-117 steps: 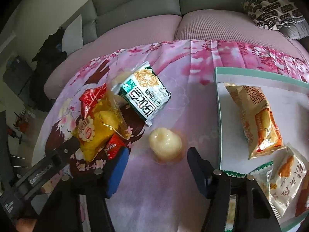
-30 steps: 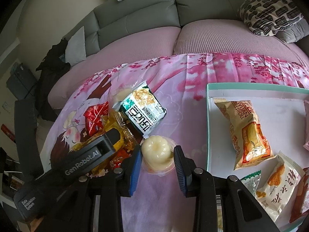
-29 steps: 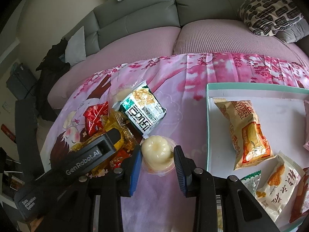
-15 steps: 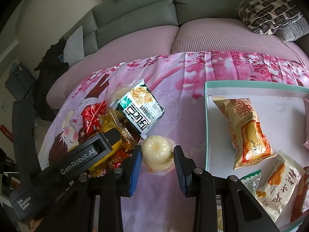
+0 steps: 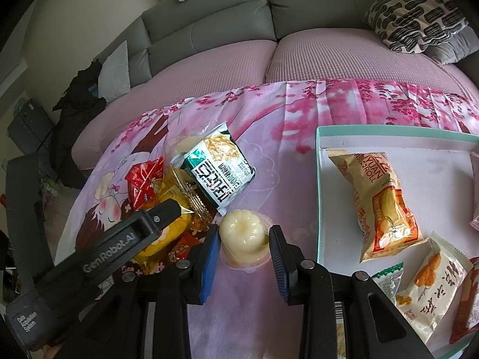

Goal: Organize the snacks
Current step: 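Grasp the white round cake with the right tool while the left tool grasps the yellow bread bag, then carry the white cake and yellow bread bag over the tray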

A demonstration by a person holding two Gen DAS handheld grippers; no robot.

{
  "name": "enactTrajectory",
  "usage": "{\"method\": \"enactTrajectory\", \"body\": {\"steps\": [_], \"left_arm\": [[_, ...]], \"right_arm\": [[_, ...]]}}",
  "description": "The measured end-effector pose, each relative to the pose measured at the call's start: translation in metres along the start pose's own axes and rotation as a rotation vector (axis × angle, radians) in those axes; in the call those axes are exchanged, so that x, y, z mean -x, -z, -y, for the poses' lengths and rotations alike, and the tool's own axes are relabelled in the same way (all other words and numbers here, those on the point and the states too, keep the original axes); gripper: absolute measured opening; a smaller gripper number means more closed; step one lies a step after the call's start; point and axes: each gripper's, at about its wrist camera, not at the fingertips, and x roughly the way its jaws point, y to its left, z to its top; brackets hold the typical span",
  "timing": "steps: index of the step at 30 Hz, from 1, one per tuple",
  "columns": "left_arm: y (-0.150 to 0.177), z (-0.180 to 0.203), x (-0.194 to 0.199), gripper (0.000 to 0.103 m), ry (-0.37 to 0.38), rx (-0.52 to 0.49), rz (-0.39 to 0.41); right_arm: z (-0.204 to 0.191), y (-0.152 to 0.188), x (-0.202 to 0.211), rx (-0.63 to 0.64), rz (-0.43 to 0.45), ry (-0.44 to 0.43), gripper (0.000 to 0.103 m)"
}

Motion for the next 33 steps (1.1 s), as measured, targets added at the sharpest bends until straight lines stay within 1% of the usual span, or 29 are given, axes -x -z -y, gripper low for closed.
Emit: {"method": "enactTrajectory", "body": {"steps": [6,12,20,26,33], "left_arm": [[-0.002,0.003,0.009,0.073,0.026,-0.007,0.014],[-0.004,0.007,0.026,0.073,0.047,-0.017,0.048],[-0.007,0.014,0.052,0.073,0.081,-0.039,0.102],[-0.006,0.032,0.063,0.073,0.147,-0.074,0.115],[0.003,0.075,0.063,0.073,0.233,-0.168,0.099]], "right_arm": [[-0.001,-0.003,0.007,-0.001,0.020,-0.007,0.036],[0.000,-0.005,0.017,-0.004,0.045,-0.016,0.036],[0.005,-0.011,0.039,-0.022,0.101,-0.029,0.036],[0.018,-0.018,0.059,-0.047,0.152,-0.016,0.036],[0.054,-0.024,0.081,-0.127,0.209,0.045,0.036]]}}
